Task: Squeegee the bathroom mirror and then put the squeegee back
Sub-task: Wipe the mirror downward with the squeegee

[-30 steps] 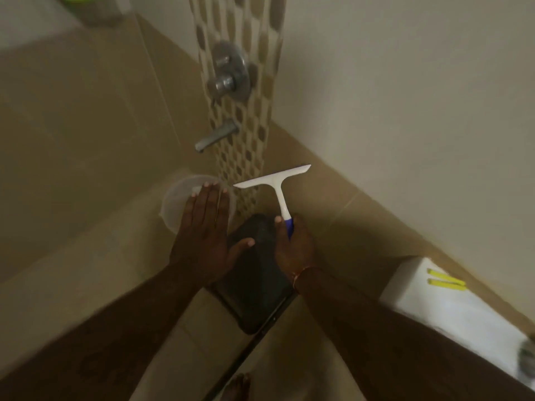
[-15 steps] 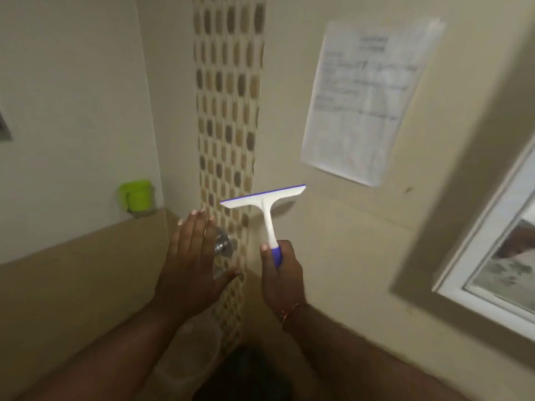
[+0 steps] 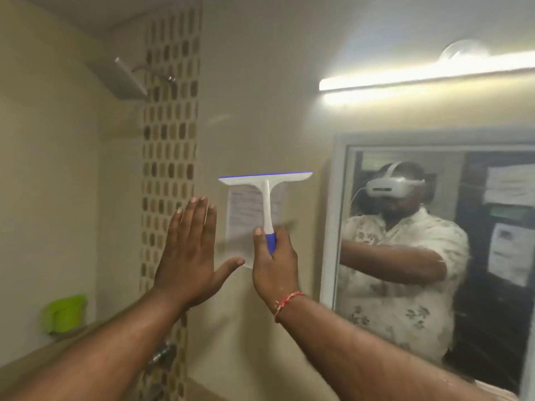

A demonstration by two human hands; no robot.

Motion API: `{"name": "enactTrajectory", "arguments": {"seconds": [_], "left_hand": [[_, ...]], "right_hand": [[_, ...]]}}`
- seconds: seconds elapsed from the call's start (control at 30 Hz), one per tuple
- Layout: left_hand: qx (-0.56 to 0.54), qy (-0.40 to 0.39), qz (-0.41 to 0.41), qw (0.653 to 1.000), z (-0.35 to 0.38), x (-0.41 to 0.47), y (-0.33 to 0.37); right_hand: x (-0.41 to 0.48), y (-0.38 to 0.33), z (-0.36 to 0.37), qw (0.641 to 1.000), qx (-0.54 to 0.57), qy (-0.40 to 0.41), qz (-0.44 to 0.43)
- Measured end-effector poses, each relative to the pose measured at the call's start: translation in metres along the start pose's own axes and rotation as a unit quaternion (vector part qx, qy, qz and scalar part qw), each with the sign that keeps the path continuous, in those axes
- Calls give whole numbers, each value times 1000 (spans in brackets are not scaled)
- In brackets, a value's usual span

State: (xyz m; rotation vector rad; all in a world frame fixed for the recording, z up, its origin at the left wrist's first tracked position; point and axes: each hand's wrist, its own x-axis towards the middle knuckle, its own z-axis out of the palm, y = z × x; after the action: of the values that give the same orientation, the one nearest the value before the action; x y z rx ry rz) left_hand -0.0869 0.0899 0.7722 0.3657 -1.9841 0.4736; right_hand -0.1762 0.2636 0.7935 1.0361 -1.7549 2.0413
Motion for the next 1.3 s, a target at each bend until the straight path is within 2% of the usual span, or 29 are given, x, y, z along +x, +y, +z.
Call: {"name": "enactTrajectory", "arguments": {"seconds": [0.17,0.3,0.47,0.57,0.67,0.87,1.1,1.3], "left_hand": [[-41,51,28,997,-22,49,47],[-61,75,62,993,-26,74,90],[-107,62,85,989,-20,95,141],[-132,59,103,984,-13,106,161],[-148,57,105,982,-5,117,170],[-170,55,129,975,16,132,170],[-193,64,154,967,30,144,170],[-212,65,162,962,32,159,171]], "right_hand": [[10,-46,-58,998,-10,46,-35],[12,-64,-106,994,-63,80,-34],[19,-69,-161,984,-123,126,-17],[23,-67,-181,984,-110,136,7],[30,-63,-188,982,-102,156,32],[39,-69,-186,982,-105,142,68],[54,-72,-171,974,-130,183,33],[53,-80,-171,966,-158,200,47]]}}
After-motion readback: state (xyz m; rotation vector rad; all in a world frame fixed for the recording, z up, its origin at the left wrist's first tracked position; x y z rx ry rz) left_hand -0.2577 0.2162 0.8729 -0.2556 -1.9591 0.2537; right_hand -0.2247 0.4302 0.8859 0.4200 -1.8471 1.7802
